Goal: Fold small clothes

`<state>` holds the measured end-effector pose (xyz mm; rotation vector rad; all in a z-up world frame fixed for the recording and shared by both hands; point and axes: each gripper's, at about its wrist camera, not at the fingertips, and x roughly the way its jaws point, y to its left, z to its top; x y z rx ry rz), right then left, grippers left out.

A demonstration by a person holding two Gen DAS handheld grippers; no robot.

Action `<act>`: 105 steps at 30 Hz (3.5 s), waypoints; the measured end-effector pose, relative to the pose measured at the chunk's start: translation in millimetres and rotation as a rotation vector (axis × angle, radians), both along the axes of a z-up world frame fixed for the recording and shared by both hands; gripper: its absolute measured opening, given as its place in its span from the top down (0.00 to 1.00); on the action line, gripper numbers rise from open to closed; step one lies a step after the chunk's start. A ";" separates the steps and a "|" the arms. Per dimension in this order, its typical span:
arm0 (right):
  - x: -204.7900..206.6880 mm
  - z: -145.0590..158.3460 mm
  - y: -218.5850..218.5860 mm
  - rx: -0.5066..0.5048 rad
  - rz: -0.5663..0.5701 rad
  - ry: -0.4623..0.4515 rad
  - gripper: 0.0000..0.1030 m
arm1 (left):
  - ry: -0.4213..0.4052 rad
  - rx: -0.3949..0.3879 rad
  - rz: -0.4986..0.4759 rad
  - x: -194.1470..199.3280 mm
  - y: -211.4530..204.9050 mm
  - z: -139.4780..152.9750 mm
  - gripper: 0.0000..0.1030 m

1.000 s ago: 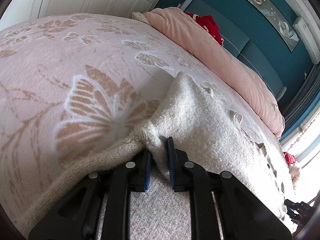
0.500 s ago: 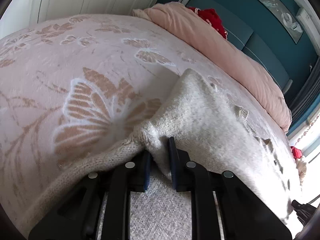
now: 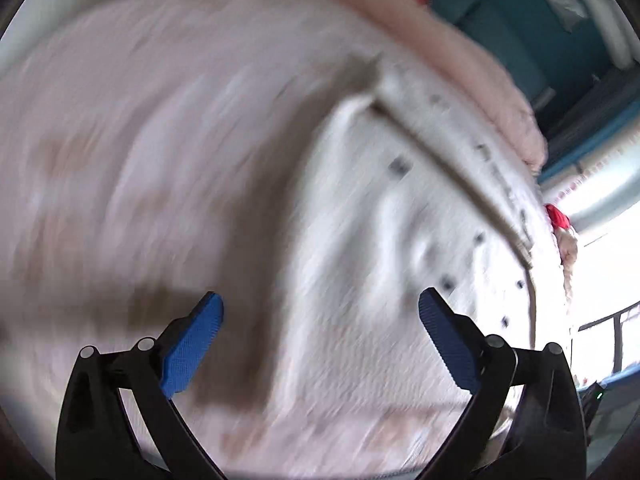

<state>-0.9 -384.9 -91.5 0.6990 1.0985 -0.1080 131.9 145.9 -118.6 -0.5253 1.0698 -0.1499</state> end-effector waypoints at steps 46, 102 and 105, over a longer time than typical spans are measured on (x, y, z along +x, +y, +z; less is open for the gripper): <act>-151.8 135.8 59.7 -0.028 0.411 -0.090 0.90 | 0.042 0.068 -0.180 -185.1 31.5 151.4 0.95; 139.1 78.5 -3.3 -0.330 0.016 -0.198 0.75 | -0.124 0.538 -0.241 144.7 -103.9 56.3 0.75; 112.9 88.6 36.8 -0.239 0.097 -0.245 0.76 | -0.158 0.360 -0.276 95.7 -105.4 85.6 0.64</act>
